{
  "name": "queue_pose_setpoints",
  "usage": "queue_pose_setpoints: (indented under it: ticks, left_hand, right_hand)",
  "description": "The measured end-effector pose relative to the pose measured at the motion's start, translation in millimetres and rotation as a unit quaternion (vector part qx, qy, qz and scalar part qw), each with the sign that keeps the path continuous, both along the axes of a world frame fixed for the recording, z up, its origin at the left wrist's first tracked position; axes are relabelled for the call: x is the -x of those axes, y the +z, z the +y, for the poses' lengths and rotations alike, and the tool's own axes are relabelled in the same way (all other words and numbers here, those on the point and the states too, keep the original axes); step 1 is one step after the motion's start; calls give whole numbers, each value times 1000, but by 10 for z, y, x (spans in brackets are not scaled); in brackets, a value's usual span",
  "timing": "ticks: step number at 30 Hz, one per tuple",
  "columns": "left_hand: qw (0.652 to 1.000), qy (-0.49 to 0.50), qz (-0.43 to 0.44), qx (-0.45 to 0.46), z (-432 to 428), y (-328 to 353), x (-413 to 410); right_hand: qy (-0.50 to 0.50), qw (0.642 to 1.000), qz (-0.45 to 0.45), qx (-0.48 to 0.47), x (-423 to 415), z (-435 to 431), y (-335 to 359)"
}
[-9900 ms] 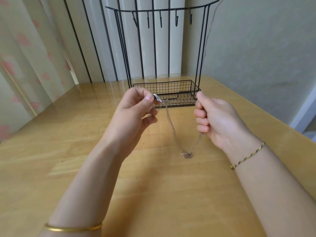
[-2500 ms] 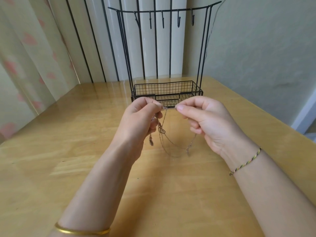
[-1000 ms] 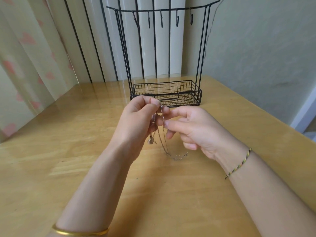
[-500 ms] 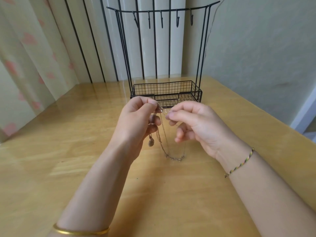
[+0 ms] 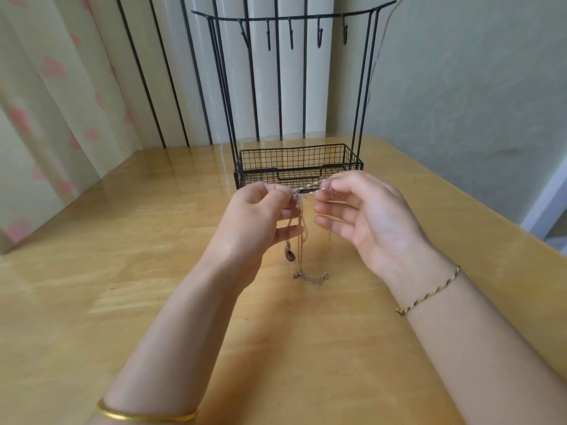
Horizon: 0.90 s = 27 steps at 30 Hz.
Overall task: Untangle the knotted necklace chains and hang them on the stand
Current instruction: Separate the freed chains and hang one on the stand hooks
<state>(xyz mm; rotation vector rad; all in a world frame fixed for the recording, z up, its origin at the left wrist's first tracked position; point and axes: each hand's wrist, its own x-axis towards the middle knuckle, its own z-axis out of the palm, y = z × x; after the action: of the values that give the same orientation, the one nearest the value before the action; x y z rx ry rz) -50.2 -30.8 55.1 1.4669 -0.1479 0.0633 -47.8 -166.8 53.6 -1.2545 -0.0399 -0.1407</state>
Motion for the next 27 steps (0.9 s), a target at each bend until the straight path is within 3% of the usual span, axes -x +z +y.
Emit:
queue_pose_setpoints:
  ticks: [10, 22, 24, 27]
  left_hand:
    - [1000, 16, -11, -12, -36, -15, 2]
    - [998, -37, -22, -35, 28, -23, 3]
    - [994, -51, -39, -86, 49, -32, 0]
    - [953, -29, -130, -273, 38, -66, 16]
  right_hand:
    - [88, 966, 98, -224, -30, -32, -23]
    - [104, 950, 65, -286, -57, -41, -8]
    - [101, 955, 53, -273, -67, -51, -3]
    - [88, 971, 19, -223, -64, -38, 4]
